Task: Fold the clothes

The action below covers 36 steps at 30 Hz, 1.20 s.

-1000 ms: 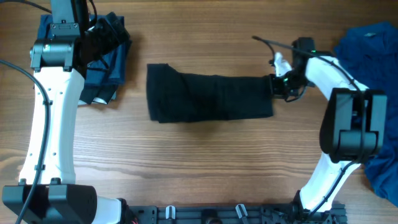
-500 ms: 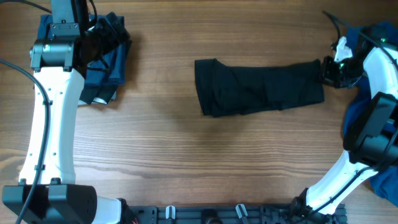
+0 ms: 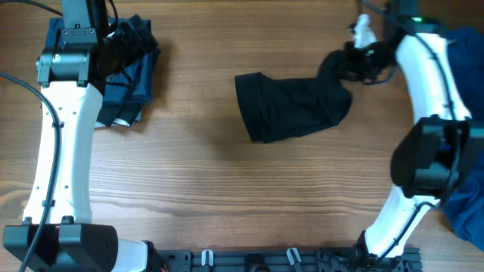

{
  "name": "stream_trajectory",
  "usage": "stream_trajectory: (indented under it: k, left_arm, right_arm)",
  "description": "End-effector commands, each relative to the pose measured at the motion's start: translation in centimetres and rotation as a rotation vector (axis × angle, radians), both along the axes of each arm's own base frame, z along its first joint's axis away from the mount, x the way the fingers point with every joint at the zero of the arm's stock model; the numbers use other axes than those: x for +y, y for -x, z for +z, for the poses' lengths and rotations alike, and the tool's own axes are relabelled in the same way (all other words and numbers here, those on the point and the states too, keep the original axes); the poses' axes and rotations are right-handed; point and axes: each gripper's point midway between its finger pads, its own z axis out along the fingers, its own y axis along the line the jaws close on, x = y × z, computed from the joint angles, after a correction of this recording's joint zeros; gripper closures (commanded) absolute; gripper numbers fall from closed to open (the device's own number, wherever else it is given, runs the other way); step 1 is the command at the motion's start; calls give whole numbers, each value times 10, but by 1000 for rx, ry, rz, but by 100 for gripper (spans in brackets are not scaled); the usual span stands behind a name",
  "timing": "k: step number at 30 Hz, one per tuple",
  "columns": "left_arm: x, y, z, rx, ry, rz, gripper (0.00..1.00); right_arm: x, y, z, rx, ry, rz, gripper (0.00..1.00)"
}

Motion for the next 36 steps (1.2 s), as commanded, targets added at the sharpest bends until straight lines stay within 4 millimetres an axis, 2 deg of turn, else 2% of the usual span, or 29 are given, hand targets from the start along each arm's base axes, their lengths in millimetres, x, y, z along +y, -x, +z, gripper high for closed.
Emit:
stream_trajectory:
  k: [1,5,10,16,20,25,33,36]
  left_arm:
    - [0,-1,-3,6,5,-4,0]
    - [0,-1,-3,6,5,-4,0]
    - [0,-1,-3,6,5,-4,0]
    - [0,-1,-3,6,5,-3,0]
    - [0,-1,-3,6,5,-4,0]
    - [0,-1,-3,6,5,-4,0]
    - [0,-1,-3,6,5,-4,0]
    - [0,-1,-3,6,5,-4,0]
  right_arm:
    - [56,8,19,-36,-11,103,96]
    - [99,20,18,-45,9,194,96]
    - [124,21,8,-88,139,229,96]
    - [168,22,5,-167,120,313,96]
    - [188,24,-7,-179,124,358,96]
    - [207,37,-28,-138,130,409,96]
    - [223,73,-35,-92,160,552,96]
    - [225,77,-41,-88,199,566,94]
